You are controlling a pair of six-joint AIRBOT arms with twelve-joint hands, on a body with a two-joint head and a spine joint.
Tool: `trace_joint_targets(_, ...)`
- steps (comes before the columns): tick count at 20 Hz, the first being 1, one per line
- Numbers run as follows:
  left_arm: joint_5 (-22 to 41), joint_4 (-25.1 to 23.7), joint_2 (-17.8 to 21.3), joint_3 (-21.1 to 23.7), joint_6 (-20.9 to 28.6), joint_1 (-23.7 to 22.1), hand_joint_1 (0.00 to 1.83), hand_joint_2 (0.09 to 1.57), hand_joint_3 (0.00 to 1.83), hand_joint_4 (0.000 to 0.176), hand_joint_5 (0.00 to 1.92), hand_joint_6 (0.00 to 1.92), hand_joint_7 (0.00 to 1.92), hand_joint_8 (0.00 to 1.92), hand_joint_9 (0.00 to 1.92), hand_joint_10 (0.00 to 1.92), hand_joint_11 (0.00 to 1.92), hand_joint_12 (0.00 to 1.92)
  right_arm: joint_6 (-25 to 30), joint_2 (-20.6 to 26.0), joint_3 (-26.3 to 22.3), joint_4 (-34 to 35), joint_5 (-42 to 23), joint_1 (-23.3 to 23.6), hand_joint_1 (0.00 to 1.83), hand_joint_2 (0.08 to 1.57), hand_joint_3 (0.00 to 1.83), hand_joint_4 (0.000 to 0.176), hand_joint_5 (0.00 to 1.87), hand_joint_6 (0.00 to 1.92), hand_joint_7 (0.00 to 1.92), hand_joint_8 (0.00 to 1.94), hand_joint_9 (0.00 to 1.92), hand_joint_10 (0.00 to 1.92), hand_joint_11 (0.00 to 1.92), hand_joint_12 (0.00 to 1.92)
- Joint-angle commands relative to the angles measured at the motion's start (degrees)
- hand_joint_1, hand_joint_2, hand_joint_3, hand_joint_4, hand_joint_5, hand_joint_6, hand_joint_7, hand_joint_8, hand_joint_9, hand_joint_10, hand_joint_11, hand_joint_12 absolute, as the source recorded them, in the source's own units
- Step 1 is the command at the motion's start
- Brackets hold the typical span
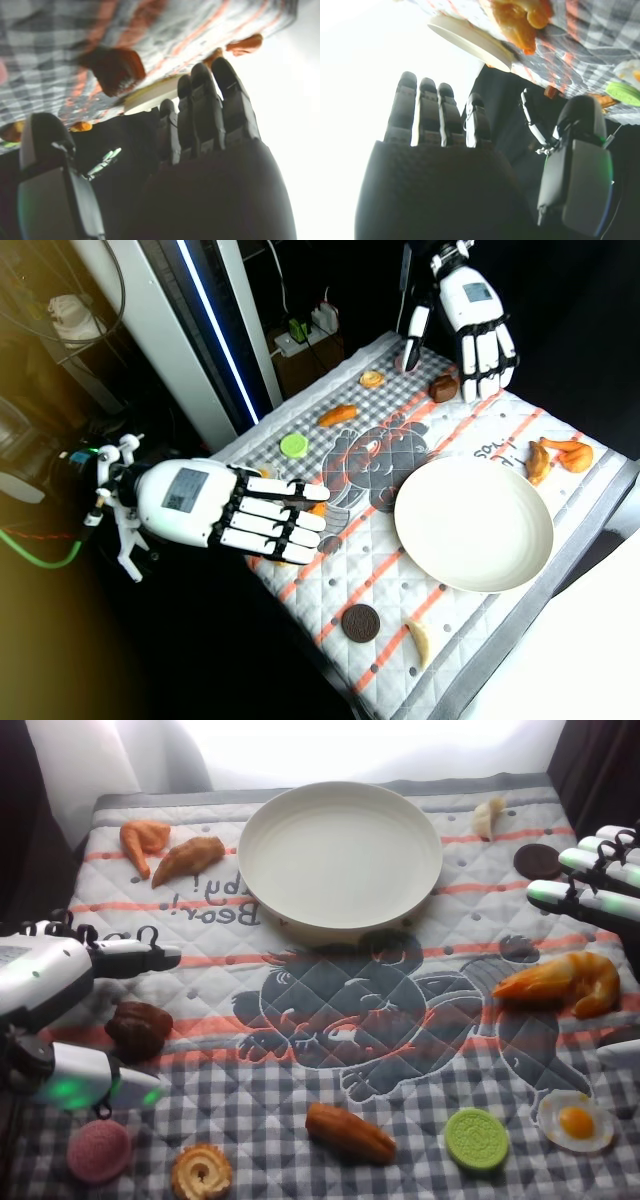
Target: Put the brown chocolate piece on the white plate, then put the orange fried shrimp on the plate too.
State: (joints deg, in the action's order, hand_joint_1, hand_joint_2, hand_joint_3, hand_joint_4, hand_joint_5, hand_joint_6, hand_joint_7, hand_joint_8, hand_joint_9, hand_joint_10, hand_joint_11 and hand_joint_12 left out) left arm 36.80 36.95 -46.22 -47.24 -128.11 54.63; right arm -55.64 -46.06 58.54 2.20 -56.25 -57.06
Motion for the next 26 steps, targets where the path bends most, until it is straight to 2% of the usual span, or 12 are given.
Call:
trace_joint_targets(1,5.4,-0.8,-0.1,-0.4,-0.1,-0.9,0.79,0.85,0.00,0.176,0.33,0.00,0.49,0.00,0.45,0.01,0.00,0.70,0.0,0.3,0.1,0.9,-6.6,0.4,0.42,0.92,0.00,0.176,0.00,0.00,0.00,0.00,0.00,0.00,0.00,0.00)
trace_joint_targets(5,5.1,0.1,-0.6,-1.2,-0.1,-1.2,0.90,0.94,0.00,0.136,0.44,0.00,0.66,0.01,0.57,0.01,0.00,0.80,0.0,0.2,0.1,0.9,-6.6,0.4,0.50,0.96,0.01,0.176,0.00,0.00,0.00,0.00,0.00,0.00,0.00,0.00)
trace_joint_targets(9,4.3,0.5,-1.7,-1.9,-0.1,-1.4,0.95,0.95,0.00,0.125,0.47,0.00,0.75,0.01,0.63,0.01,0.00,0.83,0.0,0.1,0.2,0.9,-6.6,0.2,0.45,0.98,0.01,0.176,0.00,0.00,0.00,0.00,0.00,0.00,0.00,0.00)
trace_joint_targets(10,4.2,0.5,-2.0,-2.0,-0.1,-1.5,1.06,0.93,0.00,0.087,0.65,0.01,0.91,0.01,0.73,0.01,0.03,0.87,0.0,0.0,0.2,0.9,-6.6,0.1,0.45,0.97,0.01,0.176,0.00,0.00,0.00,0.00,0.00,0.00,0.00,0.00)
trace_joint_targets(11,4.3,0.7,-2.3,-2.1,-0.1,-1.6,1.06,0.93,0.00,0.087,0.65,0.01,0.91,0.01,0.73,0.01,0.03,0.87,0.0,0.0,0.2,0.9,-6.6,0.1,0.45,0.97,0.01,0.176,0.00,0.00,0.00,0.00,0.00,0.00,0.00,0.00)
trace_joint_targets(12,4.5,0.8,-2.4,-2.2,-0.1,-1.7,1.11,0.96,0.00,0.044,0.80,0.02,1.04,0.02,0.81,0.01,0.07,0.86,0.0,0.0,0.2,0.9,-6.6,0.0,0.44,0.97,0.01,0.176,0.00,0.00,0.00,0.00,0.00,0.00,0.00,0.00)
trace_joint_targets(13,4.8,0.8,-2.6,-2.2,-0.1,-1.8,1.32,1.00,0.00,0.007,0.92,0.00,1.17,0.51,0.86,0.00,0.08,0.84,0.0,0.0,0.2,0.9,-6.6,0.0,0.40,0.97,0.00,0.176,0.00,0.00,0.00,0.00,0.00,0.00,0.00,0.00)
trace_joint_targets(14,5.1,0.8,-2.7,-2.1,-0.1,-2.0,1.29,1.05,0.00,0.000,0.94,0.71,1.23,0.64,0.97,0.02,0.10,0.84,0.0,0.0,0.2,0.9,-6.6,0.0,0.42,0.97,0.00,0.176,0.00,0.00,0.00,0.00,0.00,0.00,0.00,0.00)
trace_joint_targets(15,5.3,0.7,-2.8,-2.1,-0.1,-2.1,1.27,1.08,0.01,0.000,0.92,0.88,1.17,0.80,1.01,0.03,0.11,0.85,0.0,0.0,0.3,0.9,-6.6,0.0,0.42,0.98,0.00,0.176,0.00,0.00,0.00,0.00,0.00,0.00,0.00,0.00)
trace_joint_targets(17,7.0,0.7,-2.9,-1.7,0.0,-2.3,1.26,1.08,0.00,0.000,1.03,0.72,1.09,1.00,1.12,0.06,0.12,0.91,0.0,0.0,0.3,0.9,-6.6,-0.1,0.43,1.00,0.01,0.176,0.00,0.00,0.00,0.00,0.00,0.00,0.00,0.00)
trace_joint_targets(22,9.1,0.7,-3.4,-1.4,0.0,-2.7,1.27,1.09,0.00,0.000,1.04,0.64,1.06,1.10,1.17,0.08,0.17,0.74,0.0,-0.1,0.2,1.0,-6.6,-0.2,0.47,1.01,0.01,0.176,0.00,0.00,0.00,0.00,0.00,0.00,0.00,0.00)
trace_joint_targets(26,9.0,0.7,-3.4,-1.3,0.0,-2.6,1.28,1.06,0.00,0.000,1.03,0.69,1.17,0.86,1.14,0.05,0.15,0.78,0.0,-0.1,0.2,1.1,-6.6,-0.4,0.53,1.04,0.01,0.176,0.00,0.00,0.00,0.00,0.00,0.00,0.00,0.00)
